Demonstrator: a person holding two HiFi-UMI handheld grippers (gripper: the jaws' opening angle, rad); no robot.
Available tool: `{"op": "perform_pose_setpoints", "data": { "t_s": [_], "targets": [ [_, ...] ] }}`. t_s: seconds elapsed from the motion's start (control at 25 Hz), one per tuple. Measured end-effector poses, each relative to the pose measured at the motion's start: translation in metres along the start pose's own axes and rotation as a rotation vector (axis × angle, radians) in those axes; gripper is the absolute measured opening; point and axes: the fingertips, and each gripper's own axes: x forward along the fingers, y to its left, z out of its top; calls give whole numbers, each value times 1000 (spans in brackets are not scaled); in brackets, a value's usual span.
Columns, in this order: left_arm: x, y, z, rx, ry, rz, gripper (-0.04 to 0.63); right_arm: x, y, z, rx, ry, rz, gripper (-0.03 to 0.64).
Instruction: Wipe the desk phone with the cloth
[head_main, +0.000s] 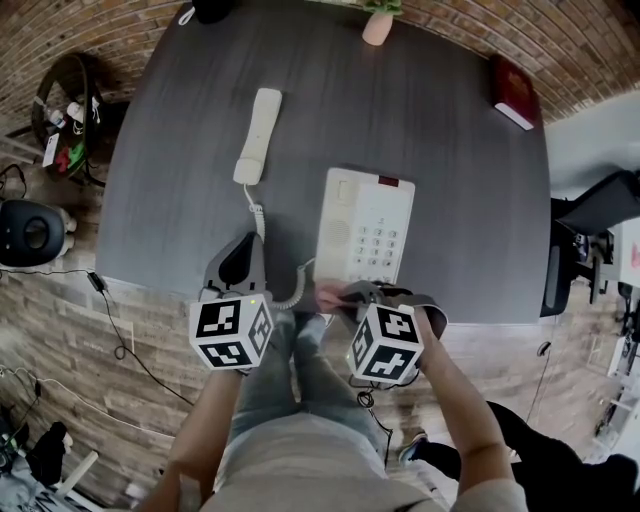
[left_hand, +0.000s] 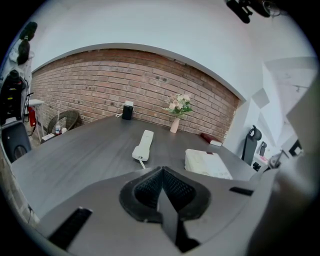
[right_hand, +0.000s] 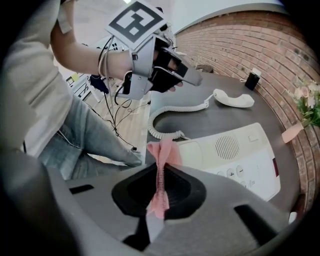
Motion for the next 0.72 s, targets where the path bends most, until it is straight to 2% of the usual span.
{"op": "perform_pose_setpoints", "data": {
  "t_s": [0.4, 0.72],
  "targets": [
    [6, -17, 17, 25, -22, -20, 3, -33, -24, -4, 36, -41, -69, 21],
    [12, -36, 37, 38, -49, -32, 3, -66, -67, -19, 46, -44, -179, 21]
  ]
}}
